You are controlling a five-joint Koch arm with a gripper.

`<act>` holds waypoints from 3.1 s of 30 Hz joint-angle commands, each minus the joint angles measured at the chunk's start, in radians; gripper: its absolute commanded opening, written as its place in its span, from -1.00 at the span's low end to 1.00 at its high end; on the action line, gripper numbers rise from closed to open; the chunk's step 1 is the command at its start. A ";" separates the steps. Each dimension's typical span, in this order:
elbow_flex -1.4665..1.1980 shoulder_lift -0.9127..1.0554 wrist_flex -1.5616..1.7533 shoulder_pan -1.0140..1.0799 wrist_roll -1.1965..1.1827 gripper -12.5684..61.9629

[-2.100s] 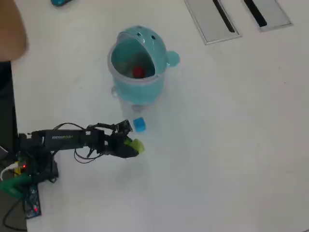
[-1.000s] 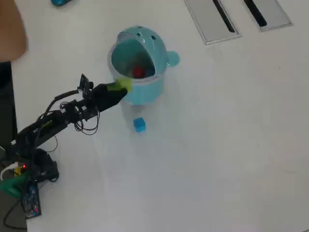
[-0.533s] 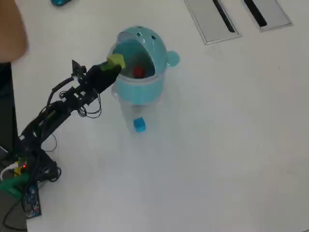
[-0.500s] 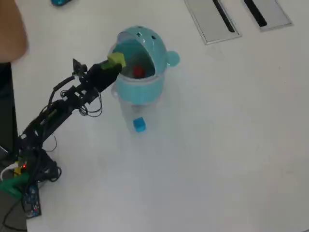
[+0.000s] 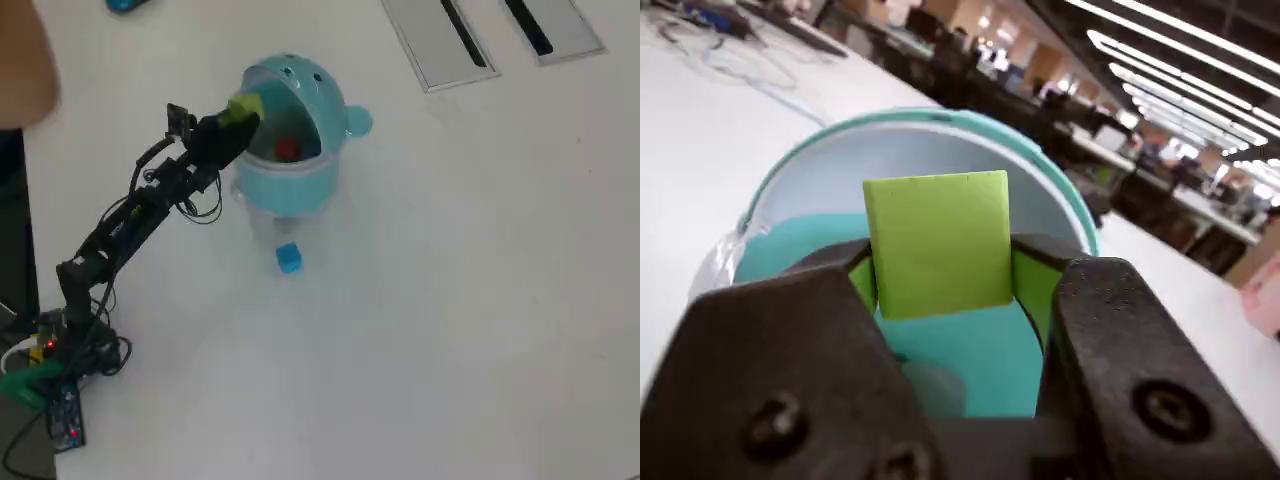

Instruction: Grasp RGB lego blocks and put them in the bin one by one.

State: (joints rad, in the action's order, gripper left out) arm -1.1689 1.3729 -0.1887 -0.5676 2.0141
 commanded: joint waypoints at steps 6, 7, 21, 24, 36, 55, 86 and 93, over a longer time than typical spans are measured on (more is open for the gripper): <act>0.261 -0.130 0.000 -0.035 0.000 -0.58; 0.287 -0.153 0.000 -0.032 0.000 -0.57; 0.373 -0.206 -0.052 0.021 -0.218 -0.07; 0.376 -0.176 -0.081 0.031 -0.218 -0.02; 0.318 -0.040 -0.288 0.158 -0.218 0.03; -0.365 0.359 -0.287 0.256 -0.225 0.04; -0.658 0.216 -0.137 0.279 -0.221 0.08; -0.575 0.100 -0.138 0.296 -0.221 0.08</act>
State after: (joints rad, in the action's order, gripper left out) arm -1.8316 1.4542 -0.3820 -0.2700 1.7917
